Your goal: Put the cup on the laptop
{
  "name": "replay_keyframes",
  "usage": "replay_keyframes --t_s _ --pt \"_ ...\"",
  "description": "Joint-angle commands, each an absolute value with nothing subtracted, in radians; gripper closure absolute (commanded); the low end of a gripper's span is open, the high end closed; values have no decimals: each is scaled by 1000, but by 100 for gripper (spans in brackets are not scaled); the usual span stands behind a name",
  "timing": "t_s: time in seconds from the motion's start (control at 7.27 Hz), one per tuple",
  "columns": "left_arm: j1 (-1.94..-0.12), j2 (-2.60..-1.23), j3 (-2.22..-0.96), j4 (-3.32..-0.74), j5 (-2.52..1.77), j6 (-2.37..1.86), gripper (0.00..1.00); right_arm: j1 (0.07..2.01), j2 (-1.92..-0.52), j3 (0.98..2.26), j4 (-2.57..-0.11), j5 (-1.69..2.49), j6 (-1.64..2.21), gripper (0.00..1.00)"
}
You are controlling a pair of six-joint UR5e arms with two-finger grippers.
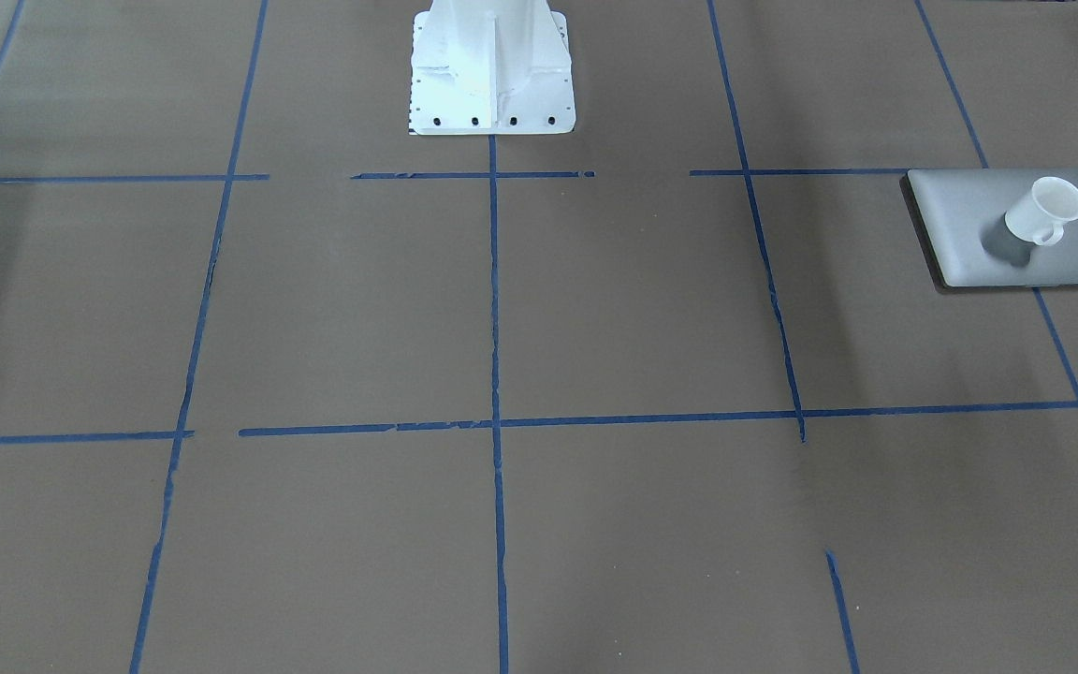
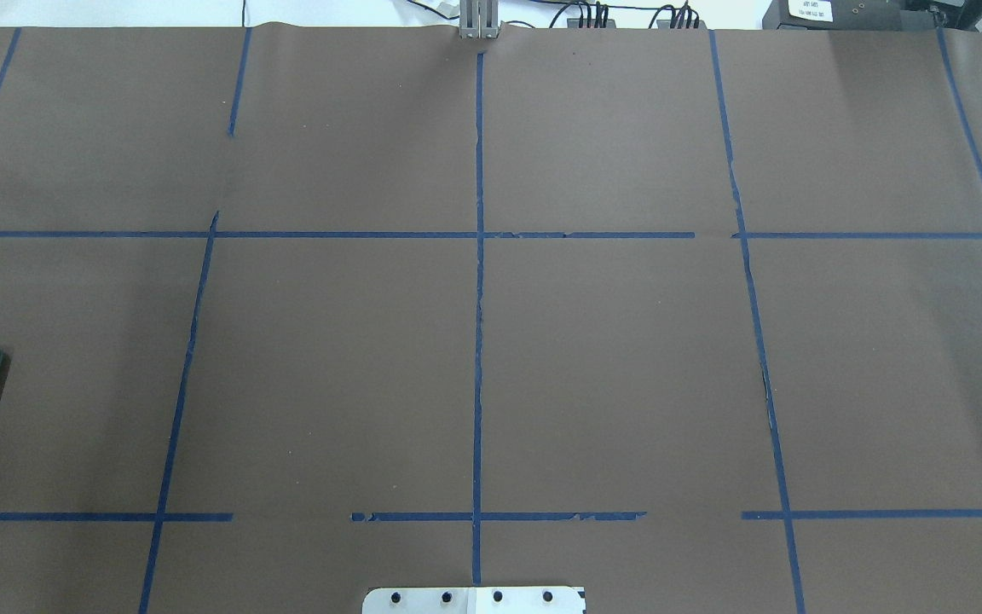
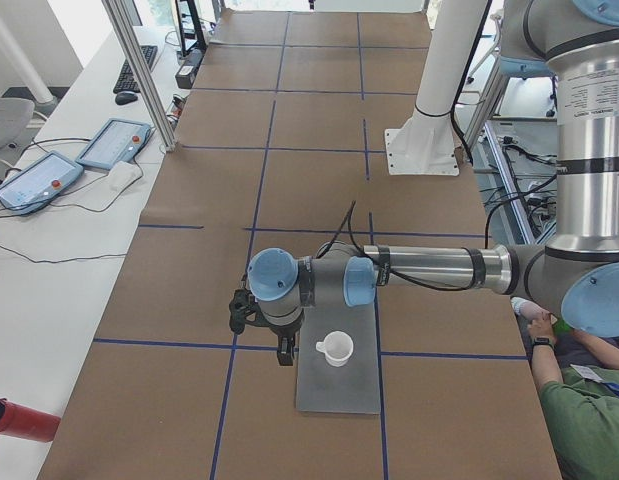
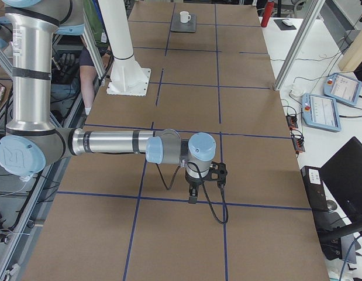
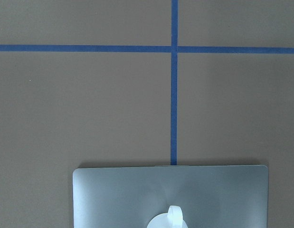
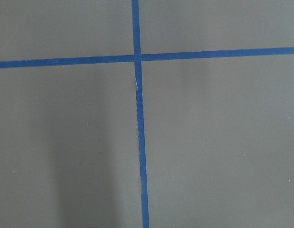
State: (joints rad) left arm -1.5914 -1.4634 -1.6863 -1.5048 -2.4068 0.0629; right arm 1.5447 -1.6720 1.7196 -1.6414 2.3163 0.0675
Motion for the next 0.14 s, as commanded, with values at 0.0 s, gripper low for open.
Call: replay_keyframes --t_s 0.0 --pt "-1592 -1463 -1689 -1505 -2407 63 0 1545 -1672 1720 -1641 2316 67 0"
